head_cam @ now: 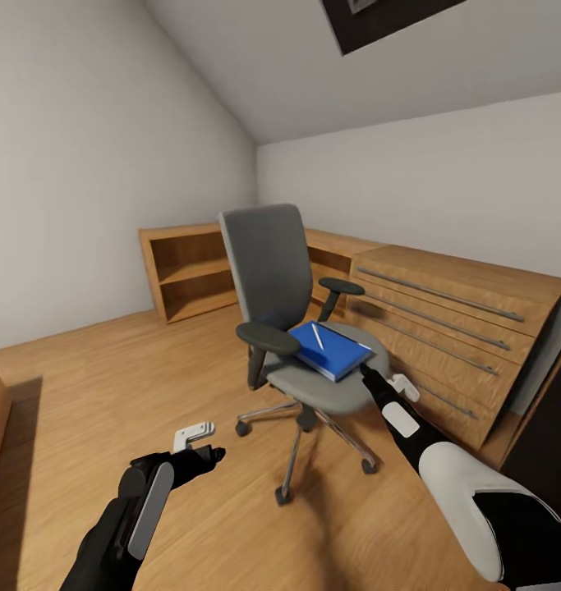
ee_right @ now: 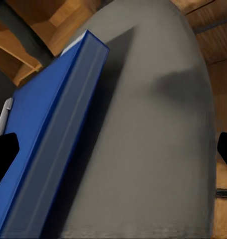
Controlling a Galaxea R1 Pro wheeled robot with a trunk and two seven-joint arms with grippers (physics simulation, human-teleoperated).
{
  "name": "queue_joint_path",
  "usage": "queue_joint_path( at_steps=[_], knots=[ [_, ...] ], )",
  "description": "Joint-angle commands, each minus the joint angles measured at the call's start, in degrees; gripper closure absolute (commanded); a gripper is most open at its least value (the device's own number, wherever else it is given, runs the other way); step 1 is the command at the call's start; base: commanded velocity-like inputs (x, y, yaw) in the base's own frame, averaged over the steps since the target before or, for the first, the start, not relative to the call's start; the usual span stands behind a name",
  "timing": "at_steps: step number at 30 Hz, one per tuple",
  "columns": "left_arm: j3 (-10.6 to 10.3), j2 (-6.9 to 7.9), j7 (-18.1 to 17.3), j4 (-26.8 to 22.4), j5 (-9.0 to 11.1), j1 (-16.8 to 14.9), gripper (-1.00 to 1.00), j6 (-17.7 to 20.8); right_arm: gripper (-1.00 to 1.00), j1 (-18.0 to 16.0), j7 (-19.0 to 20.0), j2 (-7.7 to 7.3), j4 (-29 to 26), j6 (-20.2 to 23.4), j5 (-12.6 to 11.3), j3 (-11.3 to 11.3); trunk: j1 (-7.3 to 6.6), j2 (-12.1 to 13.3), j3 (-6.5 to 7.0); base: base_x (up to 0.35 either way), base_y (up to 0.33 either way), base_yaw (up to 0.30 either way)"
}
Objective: In the bedroom, organize the workspace by keeping the computer under the desk, ensuring the monitor is on the desk, placing the keyboard on the desk next to the monitor, placing the mouse on the desk next to the keyboard, moving the folder from the swivel chair onto the desk next to the mouse, stacking the notebook on top of the folder with the pen on top of the notebook, and positioning the swivel chair next to the desk.
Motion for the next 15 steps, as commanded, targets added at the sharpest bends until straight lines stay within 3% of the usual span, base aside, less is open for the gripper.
queue_joint_path(
  at_steps=[1,11,15],
  knots=[
    [0.09,-0.04,0.5,-0.06,0.6,-0.03,-1.0,0.25,-1.0,-0.03,0.23,0.0,0.07,-0.19,-0.5,0.08,-0.04,-0.03,-0.03,-0.289,0.0,-0.031],
    [0.14,-0.04,0.47,-0.06,0.66,-0.03,-1.0,0.29,-1.0,-0.02,0.2,0.0,0.13,-0.19,-0.5,0.08,-0.04,-0.03,0.01,-0.325,0.0,-0.008],
    [0.14,-0.04,0.46,-0.06,0.65,-0.03,-1.0,0.26,-1.0,-0.04,0.23,-0.02,0.13,-0.19,-0.5,0.08,-0.04,-0.03,0.01,-0.184,0.0,-0.126]
  ],
)
